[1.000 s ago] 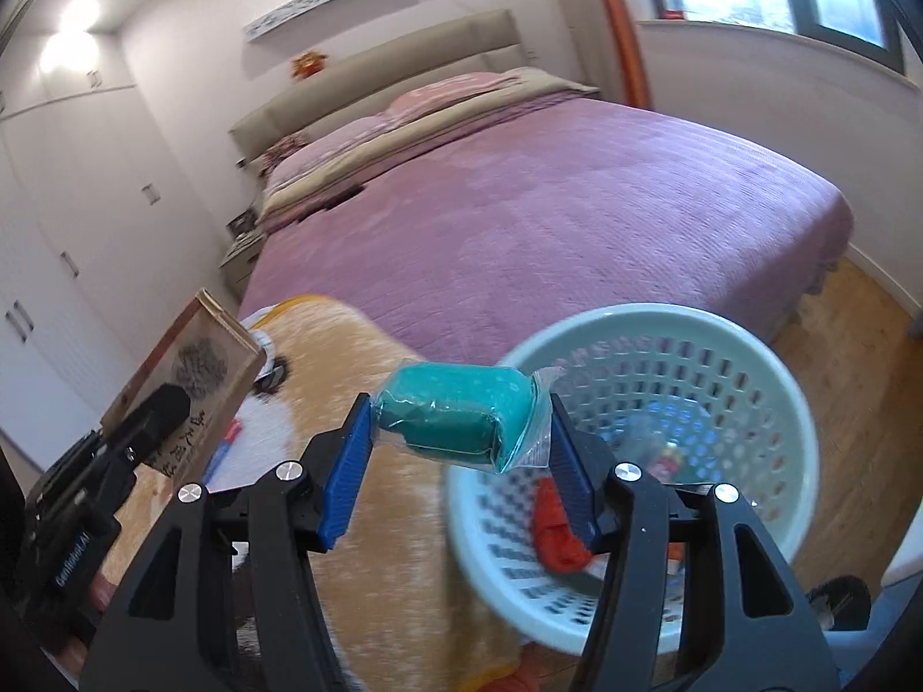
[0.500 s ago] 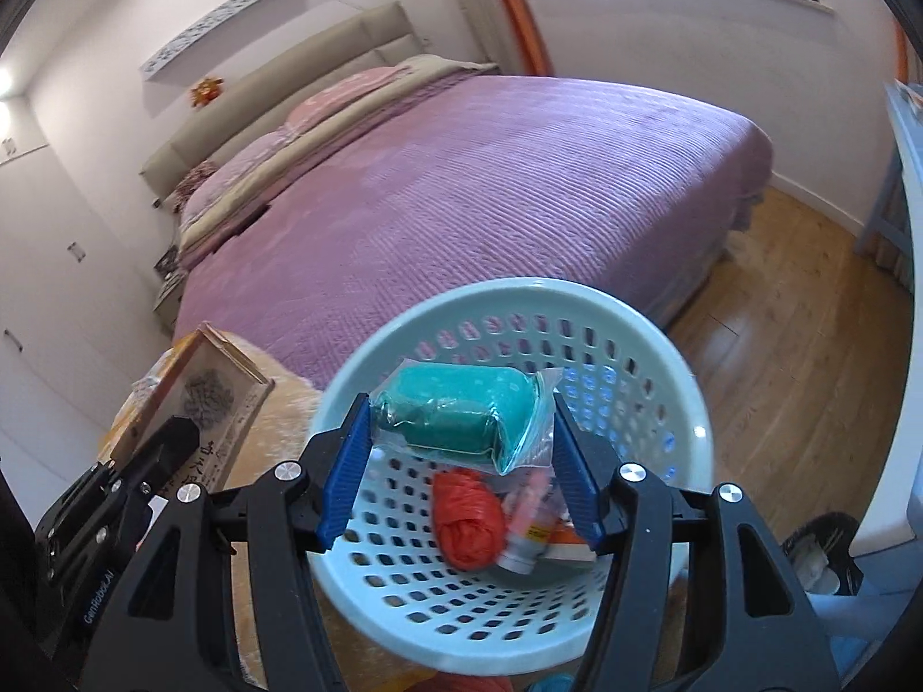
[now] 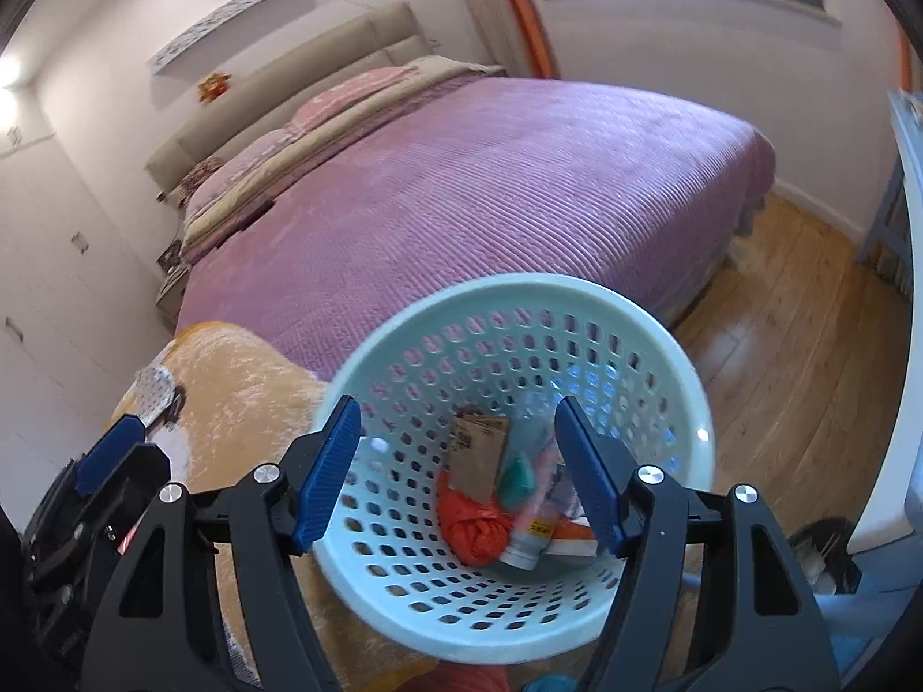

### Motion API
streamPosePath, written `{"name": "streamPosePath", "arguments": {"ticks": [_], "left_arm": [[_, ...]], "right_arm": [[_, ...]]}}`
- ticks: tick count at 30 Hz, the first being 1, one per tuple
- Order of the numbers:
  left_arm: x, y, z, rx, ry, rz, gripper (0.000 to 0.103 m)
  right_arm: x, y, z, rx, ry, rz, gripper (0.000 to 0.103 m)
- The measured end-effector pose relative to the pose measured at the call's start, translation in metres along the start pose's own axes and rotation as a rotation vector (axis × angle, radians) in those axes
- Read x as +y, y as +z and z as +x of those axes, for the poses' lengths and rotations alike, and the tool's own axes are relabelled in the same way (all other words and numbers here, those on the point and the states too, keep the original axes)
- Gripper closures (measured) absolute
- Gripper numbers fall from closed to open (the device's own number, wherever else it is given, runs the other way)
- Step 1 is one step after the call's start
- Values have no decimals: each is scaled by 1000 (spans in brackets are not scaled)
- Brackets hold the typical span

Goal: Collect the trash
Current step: 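Move both open tools back over the items on the rug, then grasp the white paper cup with the left tool while the right tool grasps the pink packet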

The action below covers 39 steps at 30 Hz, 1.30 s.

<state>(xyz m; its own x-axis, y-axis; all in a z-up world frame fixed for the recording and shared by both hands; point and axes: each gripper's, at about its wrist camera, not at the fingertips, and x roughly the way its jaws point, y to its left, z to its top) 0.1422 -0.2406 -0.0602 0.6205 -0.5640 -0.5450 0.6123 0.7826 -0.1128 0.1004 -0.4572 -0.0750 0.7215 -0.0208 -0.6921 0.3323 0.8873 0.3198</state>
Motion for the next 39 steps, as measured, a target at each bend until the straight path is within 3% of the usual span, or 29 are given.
{"name": "streamPosePath", "arguments": {"ticks": [7, 12, 19, 24, 27, 30, 32, 39], "left_arm": [[47, -4, -51, -71, 90, -100, 36], [96, -8, -76, -61, 233, -175, 32], [182, -35, -112, -59, 363, -343, 32], [238, -60, -121, -21, 423, -456, 32], [266, -70, -117, 21, 402, -503, 32], [289, -81, -103, 79, 293, -545, 32], [298, -86, -95, 100, 298, -556, 32], [306, -92, -75, 86, 202, -600, 30]], "right_arm": [[69, -10, -16, -57, 79, -159, 37], [110, -19, -18, -72, 138, -233, 37], [172, -43, -6, -42, 210, -337, 37], [215, -80, 15, 40, 280, -406, 37], [236, -96, 21, 64, 306, -448, 37], [255, -107, 24, 76, 313, -502, 37], [262, -111, 24, 81, 315, -522, 37], [287, -122, 27, 96, 331, -595, 37]]}}
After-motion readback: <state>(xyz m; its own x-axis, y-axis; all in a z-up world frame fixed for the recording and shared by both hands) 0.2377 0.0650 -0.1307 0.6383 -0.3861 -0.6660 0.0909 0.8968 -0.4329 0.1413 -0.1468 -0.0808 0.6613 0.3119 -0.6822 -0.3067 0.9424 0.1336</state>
